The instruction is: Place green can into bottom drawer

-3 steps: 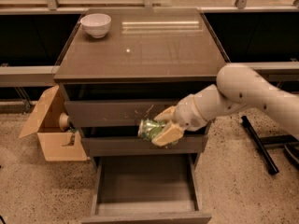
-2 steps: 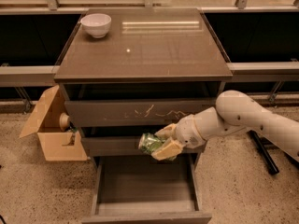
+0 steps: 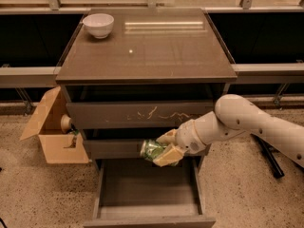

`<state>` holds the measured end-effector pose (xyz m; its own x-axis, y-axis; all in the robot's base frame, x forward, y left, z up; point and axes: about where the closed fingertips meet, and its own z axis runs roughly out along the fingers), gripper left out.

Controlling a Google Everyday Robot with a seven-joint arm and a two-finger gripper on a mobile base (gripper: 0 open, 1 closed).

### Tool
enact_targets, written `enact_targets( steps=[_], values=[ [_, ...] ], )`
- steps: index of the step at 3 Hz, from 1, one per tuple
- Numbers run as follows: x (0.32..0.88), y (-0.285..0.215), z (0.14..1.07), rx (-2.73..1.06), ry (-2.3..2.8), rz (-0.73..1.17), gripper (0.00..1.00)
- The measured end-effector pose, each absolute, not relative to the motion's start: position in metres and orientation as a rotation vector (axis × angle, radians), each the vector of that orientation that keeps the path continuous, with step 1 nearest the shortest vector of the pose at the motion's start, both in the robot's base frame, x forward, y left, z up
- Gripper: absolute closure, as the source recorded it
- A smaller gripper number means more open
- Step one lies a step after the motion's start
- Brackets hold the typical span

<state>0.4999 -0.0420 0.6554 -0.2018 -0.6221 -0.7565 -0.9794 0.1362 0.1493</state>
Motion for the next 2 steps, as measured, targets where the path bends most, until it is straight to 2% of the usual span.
enact_targets(
  steps=[2],
  values=[
    [0.481, -0.062, 0.54, -1.635, 2.04, 0.856, 1.0]
  ],
)
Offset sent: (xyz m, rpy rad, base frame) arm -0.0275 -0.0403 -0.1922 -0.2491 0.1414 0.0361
